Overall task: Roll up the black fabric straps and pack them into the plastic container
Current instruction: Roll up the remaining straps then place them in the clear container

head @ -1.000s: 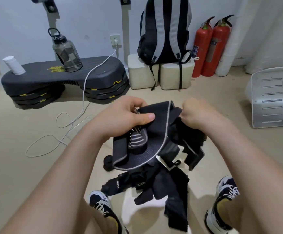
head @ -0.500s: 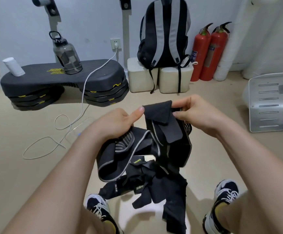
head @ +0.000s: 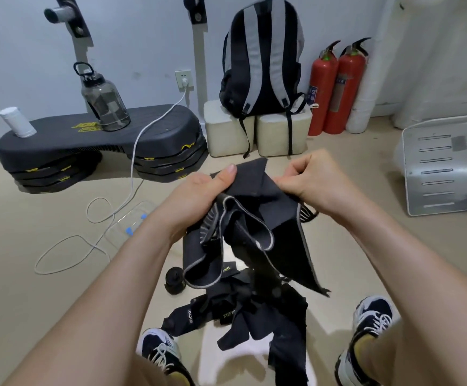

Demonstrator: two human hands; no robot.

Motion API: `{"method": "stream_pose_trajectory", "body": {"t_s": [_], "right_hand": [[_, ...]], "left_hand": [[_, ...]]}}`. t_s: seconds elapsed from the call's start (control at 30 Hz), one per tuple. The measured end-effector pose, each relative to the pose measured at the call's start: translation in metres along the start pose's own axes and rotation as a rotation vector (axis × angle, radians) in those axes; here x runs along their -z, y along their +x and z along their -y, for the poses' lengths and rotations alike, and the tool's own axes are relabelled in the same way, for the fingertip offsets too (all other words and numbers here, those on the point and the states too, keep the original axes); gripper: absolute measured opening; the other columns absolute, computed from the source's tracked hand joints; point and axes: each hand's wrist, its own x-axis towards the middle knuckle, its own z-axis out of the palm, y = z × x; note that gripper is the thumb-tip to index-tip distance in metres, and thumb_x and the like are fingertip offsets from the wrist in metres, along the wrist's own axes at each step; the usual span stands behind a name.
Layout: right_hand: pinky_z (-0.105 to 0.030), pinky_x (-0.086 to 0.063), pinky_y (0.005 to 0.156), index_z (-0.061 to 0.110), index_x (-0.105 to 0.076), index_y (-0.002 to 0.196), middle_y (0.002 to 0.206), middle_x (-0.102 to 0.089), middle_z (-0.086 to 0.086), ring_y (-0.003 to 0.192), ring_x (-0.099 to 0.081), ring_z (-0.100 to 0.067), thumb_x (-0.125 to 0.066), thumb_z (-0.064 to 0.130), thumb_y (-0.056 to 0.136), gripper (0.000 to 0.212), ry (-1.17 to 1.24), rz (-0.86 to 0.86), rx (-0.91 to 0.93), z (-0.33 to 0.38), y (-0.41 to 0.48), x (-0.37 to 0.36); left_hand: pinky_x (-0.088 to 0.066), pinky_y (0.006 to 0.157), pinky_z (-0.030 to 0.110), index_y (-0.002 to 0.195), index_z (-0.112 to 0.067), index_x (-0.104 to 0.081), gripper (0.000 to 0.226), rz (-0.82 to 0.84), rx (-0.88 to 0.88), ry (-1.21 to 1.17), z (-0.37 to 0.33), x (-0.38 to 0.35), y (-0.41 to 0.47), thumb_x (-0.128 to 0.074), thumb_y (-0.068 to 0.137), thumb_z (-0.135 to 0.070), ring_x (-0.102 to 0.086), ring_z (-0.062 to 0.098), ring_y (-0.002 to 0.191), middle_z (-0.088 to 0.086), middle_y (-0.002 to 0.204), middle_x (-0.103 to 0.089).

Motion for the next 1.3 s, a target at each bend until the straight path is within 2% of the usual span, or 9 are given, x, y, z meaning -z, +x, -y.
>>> {"method": "stream_pose_trajectory", "body": {"t_s": [0.1,0.2,0.4,0.63,0.8,0.93,1.0,1.17,1.3], "right_hand": [[-0.022,-0.032,0.052,0.009,-0.044,0.05,0.052,-0.04,-0.004,0.052,-0.039,-0.013,-0.084,0.024,0.075,0.05,0.042,-0.213,0.044,0.002,0.0,0.025],[-0.018,-0.032,0.049,0.017,-0.044,0.051,0.051,-0.041,0.005,0.051,-0.04,-0.007,-0.085,0.016,0.074,0.047,0.163,-0.323,0.112,-0.001,-0.002,0.053],[-0.013,-0.046,0.073,0.022,-0.076,0.083,0.08,-0.071,0.016,0.078,-0.063,0.008,-0.075,0.02,0.086,0.004,-0.053,-0.051,0.095,0.001,-0.007,0.033],[-0.043,-0.055,0.069,0.012,-0.074,0.065,0.068,-0.071,-0.013,0.061,-0.061,-0.016,-0.056,0.074,0.078,0.067,-0.052,0.142,-0.078,0.009,-0.017,0.006],[-0.04,-0.053,0.092,0.015,-0.079,0.072,0.084,-0.077,-0.006,0.091,-0.07,-0.029,-0.061,0.056,0.086,0.047,-0.046,0.172,-0.269,0.003,-0.01,-0.003],[-0.042,-0.057,0.089,0.011,-0.074,0.098,0.09,-0.078,-0.005,0.093,-0.073,-0.029,-0.068,0.045,0.087,0.037,0.108,0.323,-0.338,0.0,-0.01,-0.01],[-0.039,-0.06,0.08,0.005,-0.071,0.093,0.085,-0.077,-0.009,0.082,-0.074,-0.028,-0.082,0.039,0.075,0.04,0.173,0.314,-0.31,-0.002,-0.01,-0.011],[-0.036,-0.053,0.073,0.018,-0.075,0.082,0.074,-0.068,0.001,0.081,-0.066,-0.024,-0.078,0.028,0.082,0.01,-0.517,0.004,0.002,0.0,-0.003,-0.005],[-0.032,-0.038,0.069,0.023,-0.065,0.078,0.076,-0.052,0.008,0.086,-0.052,-0.022,-0.067,0.02,0.088,0.012,-0.715,-0.088,0.115,-0.001,0.0,-0.003]], "left_hand": [[-0.055,0.078,0.034,0.076,-0.007,-0.071,0.054,-0.216,0.05,-0.116,0.0,0.006,0.006,-0.054,0.094,-0.055,-0.071,0.022,0.077,0.004,0.077,-0.075],[-0.054,0.059,0.02,0.076,-0.011,-0.07,0.049,-0.228,0.151,-0.17,-0.002,0.007,0.006,-0.051,0.098,-0.05,-0.07,0.012,0.063,-0.003,0.065,-0.073],[-0.048,0.053,0.022,0.073,-0.013,-0.064,0.048,-0.084,0.236,-0.197,-0.012,-0.007,0.002,-0.053,0.095,-0.055,-0.061,0.013,0.046,-0.001,0.057,-0.065],[-0.05,0.057,0.023,0.08,-0.011,-0.068,0.037,-0.249,0.202,-0.336,-0.019,-0.018,0.004,-0.057,0.095,-0.043,-0.063,0.012,0.054,-0.001,0.065,-0.068],[-0.041,0.059,0.029,0.078,-0.011,-0.062,0.036,-0.448,0.095,-0.265,-0.021,-0.027,0.007,-0.056,0.093,-0.043,-0.053,0.016,0.062,0.003,0.07,-0.056],[-0.023,0.055,0.032,0.056,-0.023,-0.03,0.051,-0.445,-0.118,-0.17,-0.023,-0.041,-0.004,-0.056,0.095,-0.04,-0.028,0.014,0.056,-0.002,0.056,-0.027],[-0.022,0.057,0.032,0.055,-0.023,-0.031,0.052,-0.433,-0.138,-0.192,-0.024,-0.037,-0.005,-0.061,0.093,-0.041,-0.028,0.015,0.057,-0.002,0.056,-0.027],[-0.046,0.069,0.036,0.089,-0.014,-0.06,0.04,-0.401,-0.023,-0.475,-0.03,-0.008,-0.004,-0.076,0.079,-0.049,-0.052,0.021,0.071,0.009,0.081,-0.055],[-0.047,0.045,0.019,0.069,-0.013,-0.057,0.042,-0.286,0.093,-0.561,-0.03,-0.002,-0.01,-0.066,0.087,-0.05,-0.053,0.013,0.041,0.003,0.052,-0.055]]}}
